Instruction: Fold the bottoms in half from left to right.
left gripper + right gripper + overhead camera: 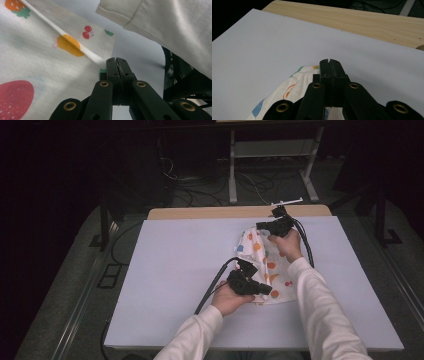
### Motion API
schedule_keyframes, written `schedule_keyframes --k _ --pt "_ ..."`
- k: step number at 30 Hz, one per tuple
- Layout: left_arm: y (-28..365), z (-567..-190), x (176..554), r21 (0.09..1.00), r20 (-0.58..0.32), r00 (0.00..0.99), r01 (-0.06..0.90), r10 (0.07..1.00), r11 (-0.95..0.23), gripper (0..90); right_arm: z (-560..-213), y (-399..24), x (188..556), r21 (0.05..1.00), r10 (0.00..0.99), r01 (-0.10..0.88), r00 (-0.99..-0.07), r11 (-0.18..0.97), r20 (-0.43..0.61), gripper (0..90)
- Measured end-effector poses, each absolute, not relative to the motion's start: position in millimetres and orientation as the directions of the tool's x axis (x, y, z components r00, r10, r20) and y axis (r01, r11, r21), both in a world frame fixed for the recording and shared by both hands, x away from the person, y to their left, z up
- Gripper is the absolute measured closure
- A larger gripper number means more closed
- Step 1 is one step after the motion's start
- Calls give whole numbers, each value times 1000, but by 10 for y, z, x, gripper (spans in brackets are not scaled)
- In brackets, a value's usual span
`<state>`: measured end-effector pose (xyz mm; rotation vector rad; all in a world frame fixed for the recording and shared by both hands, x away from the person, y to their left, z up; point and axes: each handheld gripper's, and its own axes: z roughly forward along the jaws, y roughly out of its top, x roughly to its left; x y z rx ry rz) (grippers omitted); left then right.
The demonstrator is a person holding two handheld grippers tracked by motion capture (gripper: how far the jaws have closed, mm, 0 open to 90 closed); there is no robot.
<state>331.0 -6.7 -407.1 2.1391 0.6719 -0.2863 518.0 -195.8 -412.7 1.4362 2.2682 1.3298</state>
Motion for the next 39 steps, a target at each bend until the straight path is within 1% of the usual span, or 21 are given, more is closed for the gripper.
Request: schedule_keyframes --k 13,34,39 --pt "-301 -4158 3382 661 -441 823 567 357 -491 891 -4260 -2104 5273 719 793 672 -530 175 302 885" --pt "-591 -4174 3462 670 -465 818 575 339 -470 891 -4254 -2196 5313 707 800 679 -529 200 283 885" --pt "-652 -4171 3473 672 -462 819 574 341 -468 891 -4252 -2208 5335 704 793 671 -550 231 264 885"
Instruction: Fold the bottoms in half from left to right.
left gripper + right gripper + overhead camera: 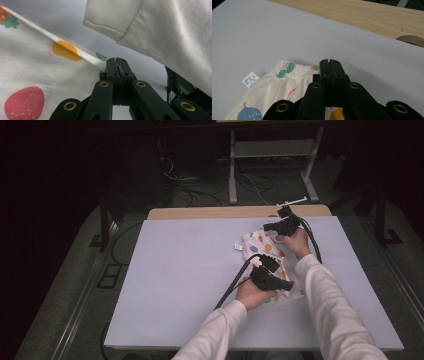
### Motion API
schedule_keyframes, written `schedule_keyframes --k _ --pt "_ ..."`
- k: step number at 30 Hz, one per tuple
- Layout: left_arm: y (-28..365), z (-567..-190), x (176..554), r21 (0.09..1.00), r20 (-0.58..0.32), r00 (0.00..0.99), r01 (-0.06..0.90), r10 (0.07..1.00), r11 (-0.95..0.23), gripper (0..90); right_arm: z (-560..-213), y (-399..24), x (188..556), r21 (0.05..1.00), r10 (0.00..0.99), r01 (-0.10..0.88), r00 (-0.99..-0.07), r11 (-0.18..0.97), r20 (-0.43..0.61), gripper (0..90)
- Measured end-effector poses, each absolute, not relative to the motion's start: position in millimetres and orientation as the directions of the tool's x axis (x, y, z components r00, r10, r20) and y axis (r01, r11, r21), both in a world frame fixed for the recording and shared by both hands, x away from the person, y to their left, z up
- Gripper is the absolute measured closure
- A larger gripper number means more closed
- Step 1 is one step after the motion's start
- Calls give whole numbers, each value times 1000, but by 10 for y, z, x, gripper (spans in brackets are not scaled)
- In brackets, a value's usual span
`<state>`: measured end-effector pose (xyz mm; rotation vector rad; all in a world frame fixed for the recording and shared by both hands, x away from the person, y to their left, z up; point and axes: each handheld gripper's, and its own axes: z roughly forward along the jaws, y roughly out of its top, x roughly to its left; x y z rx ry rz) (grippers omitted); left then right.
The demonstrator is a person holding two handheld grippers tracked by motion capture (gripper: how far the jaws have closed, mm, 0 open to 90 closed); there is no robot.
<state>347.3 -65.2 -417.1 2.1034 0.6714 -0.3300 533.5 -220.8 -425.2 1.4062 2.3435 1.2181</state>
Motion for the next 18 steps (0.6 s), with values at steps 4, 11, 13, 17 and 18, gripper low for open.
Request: schedule_keyframes --k 4,11,13,17,18 --pt "-690 -4184 3495 674 -474 812 583 340 -453 891 -4262 -2210 5351 701 789 671 -556 241 262 885" --pt "-774 -4202 3529 678 -481 808 589 339 -440 891 -4278 -2220 5355 704 783 668 -563 243 264 884" --pt "-799 -4202 3538 681 -484 807 590 339 -434 891 -4271 -2228 5349 703 780 669 -564 240 270 874" --pt "-853 -4218 3552 685 -488 805 592 336 -424 891 -4272 -2267 5323 695 766 681 -567 229 303 687" --pt "-865 -4225 3554 684 -490 804 594 336 -423 891 -4269 -2276 5304 695 768 680 -568 234 297 663"
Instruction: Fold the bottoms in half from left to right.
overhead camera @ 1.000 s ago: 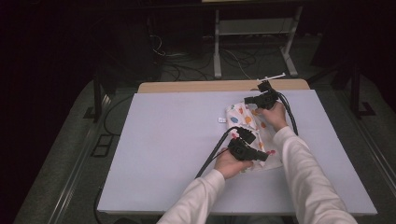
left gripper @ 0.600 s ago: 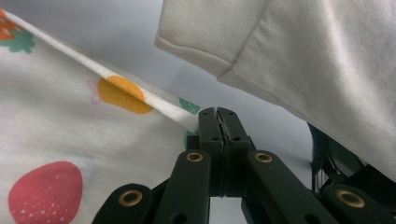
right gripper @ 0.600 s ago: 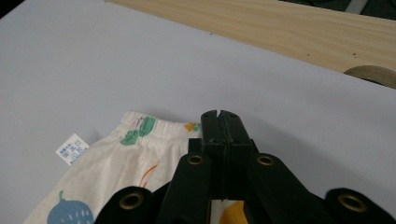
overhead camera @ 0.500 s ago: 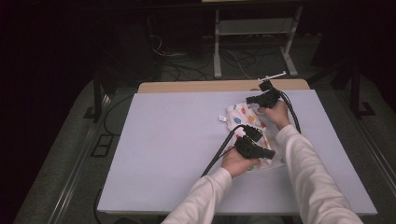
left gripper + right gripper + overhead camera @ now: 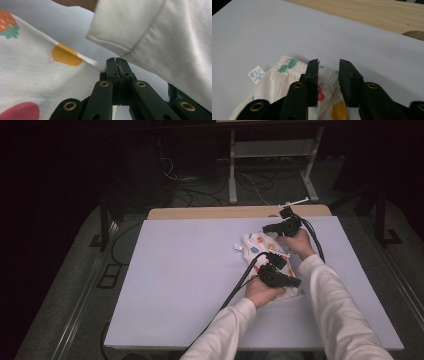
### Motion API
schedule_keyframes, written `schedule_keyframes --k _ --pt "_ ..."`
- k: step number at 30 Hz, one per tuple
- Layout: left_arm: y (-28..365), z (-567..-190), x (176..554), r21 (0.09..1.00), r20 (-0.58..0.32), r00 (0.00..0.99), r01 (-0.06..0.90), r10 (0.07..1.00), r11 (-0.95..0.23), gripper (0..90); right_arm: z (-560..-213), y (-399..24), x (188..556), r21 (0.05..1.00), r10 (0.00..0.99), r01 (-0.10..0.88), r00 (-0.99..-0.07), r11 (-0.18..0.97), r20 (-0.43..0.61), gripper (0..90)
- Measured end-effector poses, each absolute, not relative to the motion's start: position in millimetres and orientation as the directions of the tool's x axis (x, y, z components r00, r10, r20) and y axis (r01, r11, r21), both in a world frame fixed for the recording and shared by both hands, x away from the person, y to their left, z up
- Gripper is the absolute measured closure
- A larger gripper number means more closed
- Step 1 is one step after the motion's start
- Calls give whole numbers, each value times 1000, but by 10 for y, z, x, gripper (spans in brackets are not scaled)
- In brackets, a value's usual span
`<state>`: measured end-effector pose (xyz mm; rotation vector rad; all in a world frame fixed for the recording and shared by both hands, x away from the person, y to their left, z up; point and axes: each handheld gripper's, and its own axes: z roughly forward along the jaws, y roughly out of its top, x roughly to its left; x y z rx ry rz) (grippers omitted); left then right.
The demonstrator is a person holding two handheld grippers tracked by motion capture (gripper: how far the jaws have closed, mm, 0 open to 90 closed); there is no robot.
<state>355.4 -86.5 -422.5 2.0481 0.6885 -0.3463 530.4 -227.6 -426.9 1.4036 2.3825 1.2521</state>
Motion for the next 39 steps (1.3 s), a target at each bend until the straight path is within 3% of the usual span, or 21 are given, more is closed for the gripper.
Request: schedule_keyframes --k 5,12,21,25,30,39 --pt "-919 -4268 3560 680 -495 802 597 334 -425 891 -4239 -2384 5222 698 760 681 -569 221 314 483" --pt "-961 -4330 3578 669 -499 796 605 342 -431 888 -4216 -2502 5127 686 787 702 -528 191 321 133" --pt "-1026 -4443 3605 655 -519 782 623 345 -427 868 -4235 -2575 5035 692 794 701 -516 175 322 47" --pt "-1045 -4464 3596 674 -529 789 614 312 -410 699 -4219 -2588 4984 702 791 693 -517 163 327 24" --pt "-988 -4376 3592 702 -484 808 588 337 -402 460 -4185 -2591 4908 717 789 679 -523 157 322 5" --pt "-795 -4194 3603 751 -453 841 539 297 -382 148 -4109 -2592 4803 739 795 659 -521 142 312 0"
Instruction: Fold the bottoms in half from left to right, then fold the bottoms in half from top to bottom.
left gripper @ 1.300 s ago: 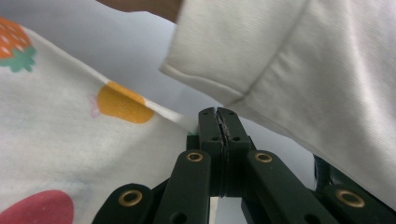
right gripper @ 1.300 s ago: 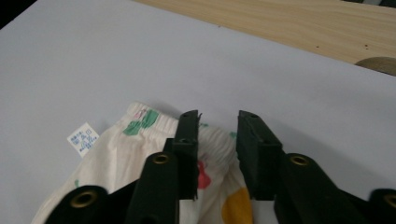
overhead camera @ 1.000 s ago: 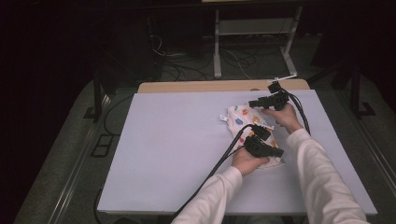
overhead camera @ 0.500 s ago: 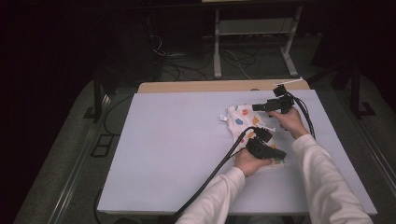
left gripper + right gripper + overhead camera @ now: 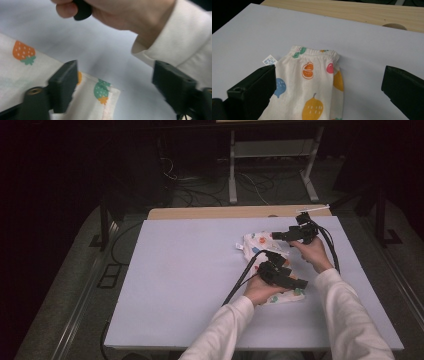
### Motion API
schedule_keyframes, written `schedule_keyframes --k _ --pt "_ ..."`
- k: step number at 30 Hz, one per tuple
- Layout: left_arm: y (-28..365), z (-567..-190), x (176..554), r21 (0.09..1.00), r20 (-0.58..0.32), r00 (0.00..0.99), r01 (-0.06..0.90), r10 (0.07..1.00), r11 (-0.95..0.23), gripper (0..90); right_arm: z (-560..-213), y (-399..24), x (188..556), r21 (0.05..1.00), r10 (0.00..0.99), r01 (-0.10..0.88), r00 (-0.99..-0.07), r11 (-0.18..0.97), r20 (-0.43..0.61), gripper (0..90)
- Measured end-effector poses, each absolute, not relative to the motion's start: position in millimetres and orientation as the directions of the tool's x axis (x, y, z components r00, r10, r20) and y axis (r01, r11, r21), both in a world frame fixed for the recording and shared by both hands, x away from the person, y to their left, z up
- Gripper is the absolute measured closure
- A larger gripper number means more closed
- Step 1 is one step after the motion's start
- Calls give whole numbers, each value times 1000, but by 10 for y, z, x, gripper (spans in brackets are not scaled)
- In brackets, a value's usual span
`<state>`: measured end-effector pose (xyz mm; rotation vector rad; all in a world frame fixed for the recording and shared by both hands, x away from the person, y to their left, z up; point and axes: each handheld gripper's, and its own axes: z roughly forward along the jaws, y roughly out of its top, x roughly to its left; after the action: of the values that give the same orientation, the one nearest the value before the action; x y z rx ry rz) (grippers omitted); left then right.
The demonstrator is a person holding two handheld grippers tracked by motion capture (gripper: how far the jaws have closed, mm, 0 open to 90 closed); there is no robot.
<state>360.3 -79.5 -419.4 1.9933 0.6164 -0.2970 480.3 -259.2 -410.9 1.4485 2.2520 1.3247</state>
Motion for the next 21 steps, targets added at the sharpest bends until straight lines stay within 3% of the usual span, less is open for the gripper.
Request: schedule_keyframes --k 5,21 --pt "-641 -4089 3613 776 -412 854 511 318 -370 1 -4079 -2599 4719 747 798 650 -520 138 305 0" --pt "-239 -3980 3818 801 -351 833 503 427 -324 0 -4194 -2574 4627 737 772 657 -548 159 322 0"
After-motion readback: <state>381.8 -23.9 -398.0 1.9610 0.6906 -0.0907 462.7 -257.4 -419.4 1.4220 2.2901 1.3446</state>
